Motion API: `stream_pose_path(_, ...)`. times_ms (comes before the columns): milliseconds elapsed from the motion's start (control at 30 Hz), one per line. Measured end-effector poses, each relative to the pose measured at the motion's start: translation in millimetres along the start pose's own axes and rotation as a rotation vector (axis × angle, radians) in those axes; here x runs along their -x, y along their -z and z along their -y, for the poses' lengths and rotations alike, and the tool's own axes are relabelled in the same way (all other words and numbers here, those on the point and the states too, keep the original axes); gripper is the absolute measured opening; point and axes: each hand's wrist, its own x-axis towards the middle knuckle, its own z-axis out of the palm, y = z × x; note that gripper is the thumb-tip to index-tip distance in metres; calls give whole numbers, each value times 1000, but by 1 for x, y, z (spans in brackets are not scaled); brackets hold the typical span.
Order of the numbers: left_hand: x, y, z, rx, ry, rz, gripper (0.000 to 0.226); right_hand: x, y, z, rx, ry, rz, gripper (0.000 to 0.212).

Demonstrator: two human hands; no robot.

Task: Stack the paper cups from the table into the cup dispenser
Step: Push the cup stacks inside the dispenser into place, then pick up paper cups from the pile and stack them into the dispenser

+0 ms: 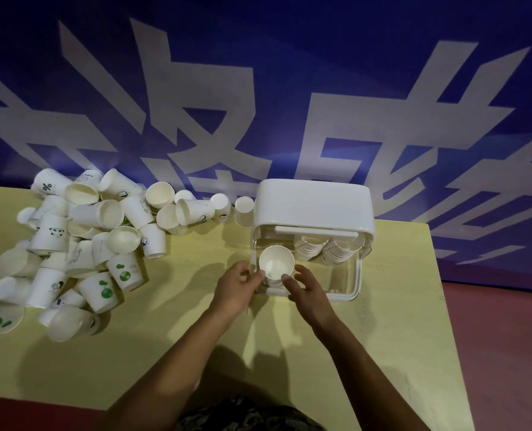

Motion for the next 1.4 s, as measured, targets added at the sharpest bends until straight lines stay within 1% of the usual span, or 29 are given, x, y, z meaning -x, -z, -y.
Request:
stream_pose_path(33, -1, -2, 1, 148, 119, 102, 51, -2, -2, -1, -42, -35, 44, 66)
stream_pose_path(67, -3, -4, 2, 276, 184, 181, 46, -3, -3, 0, -113, -61, 97, 58)
stream_pose_path(133, -4, -8, 2, 466, 213, 272, 33, -4, -4, 2, -315, -102, 196, 38)
stream_pose_path(200, -8, -11, 0, 595, 208, 306, 30, -6, -2, 7, -457, -102, 241, 33)
stream_pose_path(433, -38, -23, -10, 638, 220, 231, 32, -27, -5, 26, -537, -38, 231, 29)
stream_pose_path(533, -45, -25, -16, 639, 197, 231, 31, -38, -14, 32, -569, -30, 193, 42)
stream_pose_path(567, -47, -25, -17, 640, 190, 236, 30, -41, -18, 34, -574, -23, 178, 39)
stream_pose_path(633, -51, -25, -18, 639, 165, 269, 28, -45, -23, 40, -566, 2, 136, 18)
stream_pose_path(667, -52, -24, -19, 629, 150, 285, 26, -46, -26, 44, -558, 4, 112, 15)
stream_pose_path(767, -54, -20, -21, 534, 135, 278, 24, -48, -31, 49, -540, 2, 74, 25)
stream_pose_path(833, -53, -14, -19, 423, 114, 248, 15, -47, -32, 48, -540, -27, 67, 28)
stream_pose_path(867, -53, -10, -15, 354, 98, 229, 11, -45, -33, 47, -536, -54, 51, 27)
stream_pose_path(933, -52, 3, -4, 204, 54, 173, 13, -38, -35, 42, -495, -130, -34, 25)
stream_pose_path(1000, -51, 21, 10, 70, -10, 109, 19, -30, -39, 32, -379, -177, -138, 17)
stream_pose_path(1033, -49, 32, 18, 7, -49, 65, 20, -25, -43, 26, -310, -176, -156, 14)
stream_pose_path(1100, -46, 56, 33, -104, -112, -25, 18, -14, -54, 18, -198, -151, -133, 15)
stream_pose_path(1233, -34, 108, 56, -286, -184, -151, 20, -2, -95, 18, -64, -117, -55, 15)
stream_pose_path(1333, -23, 152, 74, -400, -214, -228, 23, 0, -137, 20, 4, -117, 25, 14)
stream_pose_path(1400, -15, 181, 87, -474, -202, -302, 24, 0, -167, 20, 57, -105, 67, 14)
